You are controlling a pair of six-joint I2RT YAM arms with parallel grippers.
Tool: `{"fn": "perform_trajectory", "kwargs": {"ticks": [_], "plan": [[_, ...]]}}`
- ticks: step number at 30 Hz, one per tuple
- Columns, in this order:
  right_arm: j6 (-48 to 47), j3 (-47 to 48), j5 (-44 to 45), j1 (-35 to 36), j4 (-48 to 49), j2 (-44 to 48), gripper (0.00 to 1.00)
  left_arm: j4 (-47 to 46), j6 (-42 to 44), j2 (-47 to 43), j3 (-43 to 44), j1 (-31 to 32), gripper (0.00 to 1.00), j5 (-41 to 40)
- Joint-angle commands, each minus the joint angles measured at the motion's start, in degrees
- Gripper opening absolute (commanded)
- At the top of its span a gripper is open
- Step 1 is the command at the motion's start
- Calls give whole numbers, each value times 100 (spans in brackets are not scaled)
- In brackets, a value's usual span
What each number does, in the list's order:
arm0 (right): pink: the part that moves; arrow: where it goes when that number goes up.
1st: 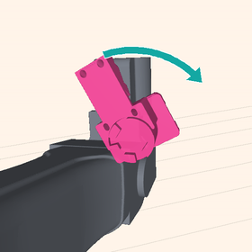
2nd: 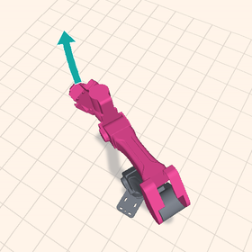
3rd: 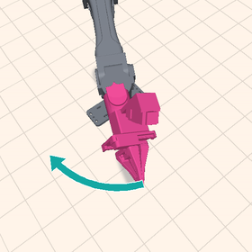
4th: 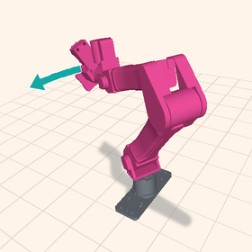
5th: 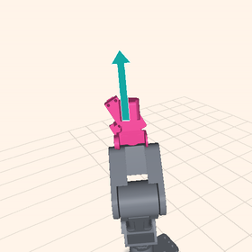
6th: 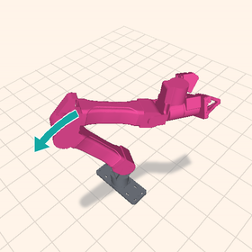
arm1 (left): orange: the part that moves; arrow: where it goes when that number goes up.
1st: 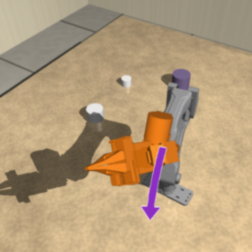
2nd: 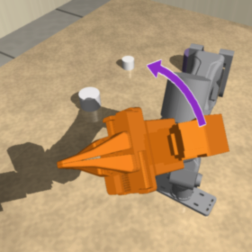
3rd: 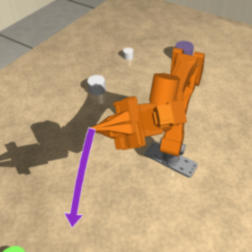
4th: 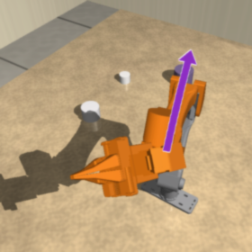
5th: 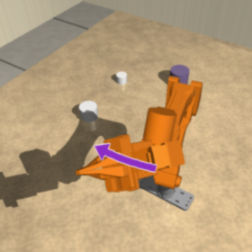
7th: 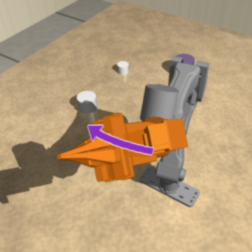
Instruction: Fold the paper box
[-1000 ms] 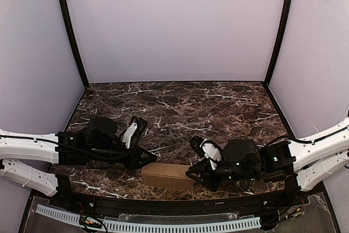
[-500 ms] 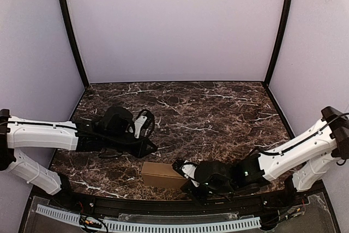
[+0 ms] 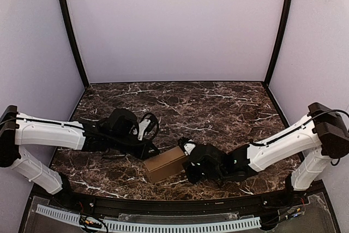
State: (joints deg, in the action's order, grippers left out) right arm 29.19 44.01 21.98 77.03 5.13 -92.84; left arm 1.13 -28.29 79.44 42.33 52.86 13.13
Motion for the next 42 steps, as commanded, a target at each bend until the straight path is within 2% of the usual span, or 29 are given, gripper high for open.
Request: {"fn": "perform_trajectory", "kwargs": {"ticks": [1,7,13,25,35,42], "plan": [[-146,-3,89,-309,692,-204,0,-91,-54,-44,-154,-39,1,107],[47,-299,-468,-819,1540,-515,0,-374,-111,22,-224,-39,0,177],[758,-450,-1208,-1133,2165,-774,0,-466,-119,89,-274,-40,0,186],[1739,-515,-2248,-1214,3584,-1616,0,-922,-277,428,-160,-39,0,604],[1858,-514,-2553,-1341,4034,-2067,0,-1168,-374,794,-48,-39,0,819],[1684,-1108,-2236,-1522,3715,-1712,0,-1211,-375,1053,91,-39,0,879]]}}
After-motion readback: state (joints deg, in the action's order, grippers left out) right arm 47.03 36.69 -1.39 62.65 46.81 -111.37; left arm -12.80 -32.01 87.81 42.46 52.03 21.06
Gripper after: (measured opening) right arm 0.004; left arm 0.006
